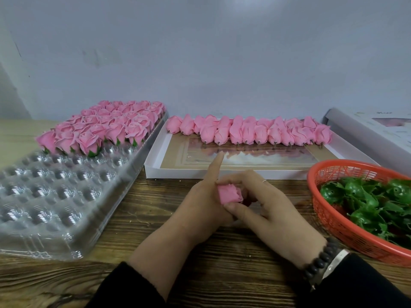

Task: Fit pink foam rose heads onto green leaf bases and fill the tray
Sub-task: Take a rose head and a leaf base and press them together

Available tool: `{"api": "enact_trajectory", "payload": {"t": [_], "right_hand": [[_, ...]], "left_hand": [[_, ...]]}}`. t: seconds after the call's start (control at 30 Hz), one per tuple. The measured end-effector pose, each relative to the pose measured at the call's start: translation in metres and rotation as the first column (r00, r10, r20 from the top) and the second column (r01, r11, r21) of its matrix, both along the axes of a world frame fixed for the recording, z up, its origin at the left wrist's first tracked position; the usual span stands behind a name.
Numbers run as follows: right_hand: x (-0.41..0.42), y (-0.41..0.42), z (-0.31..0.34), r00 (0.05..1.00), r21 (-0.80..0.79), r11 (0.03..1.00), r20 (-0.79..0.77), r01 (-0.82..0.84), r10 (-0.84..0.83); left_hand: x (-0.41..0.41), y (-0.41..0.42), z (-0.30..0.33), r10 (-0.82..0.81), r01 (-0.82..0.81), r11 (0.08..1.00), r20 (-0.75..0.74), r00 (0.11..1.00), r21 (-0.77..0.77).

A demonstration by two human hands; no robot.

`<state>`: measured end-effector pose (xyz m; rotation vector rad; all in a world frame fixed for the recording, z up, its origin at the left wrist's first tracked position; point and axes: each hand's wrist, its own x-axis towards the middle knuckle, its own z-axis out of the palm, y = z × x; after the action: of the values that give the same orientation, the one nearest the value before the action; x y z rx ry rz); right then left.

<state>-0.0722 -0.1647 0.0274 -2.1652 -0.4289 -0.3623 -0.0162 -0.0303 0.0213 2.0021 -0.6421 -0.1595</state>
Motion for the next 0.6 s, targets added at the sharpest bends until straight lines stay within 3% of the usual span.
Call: {"api": "enact_trajectory", "payload": {"t": [0.13, 0.3, 0.43, 0.5, 0.6], "right_hand": [[0.001, 0.0, 0.0, 0.995, 0.153, 0.988, -0.097, 0.013, 0.002], [0.003, 0.003, -0.001, 0.983, 0.459, 0.888, -0.172, 0.021, 0.066], [0.008, 0.001, -0.005, 0.98, 0.497, 0.858, -0.196, 0.131, -0.036], [0.011, -0.003, -0.008, 0.976, 0.531, 0.828, -0.204, 0.177, -0.078], [0.015, -0.005, -0.011, 0.972, 0.556, 0.807, -0.213, 0.2, -0.095]], "left_hand": [[0.0, 0.0, 0.0, -0.04, 0.041, 0.999, -0.022, 0.999, 0.032], [-0.001, 0.0, -0.001, -0.049, 0.046, 0.997, -0.047, 0.998, -0.063], [0.0, 0.005, -0.001, -0.101, 0.085, 0.985, -0.106, 0.989, -0.149], [-0.001, 0.009, 0.002, -0.055, 0.044, 0.992, -0.099, 0.994, -0.117], [-0.004, 0.009, 0.01, 0.136, -0.121, 0.976, 0.071, 0.988, -0.183]]}}
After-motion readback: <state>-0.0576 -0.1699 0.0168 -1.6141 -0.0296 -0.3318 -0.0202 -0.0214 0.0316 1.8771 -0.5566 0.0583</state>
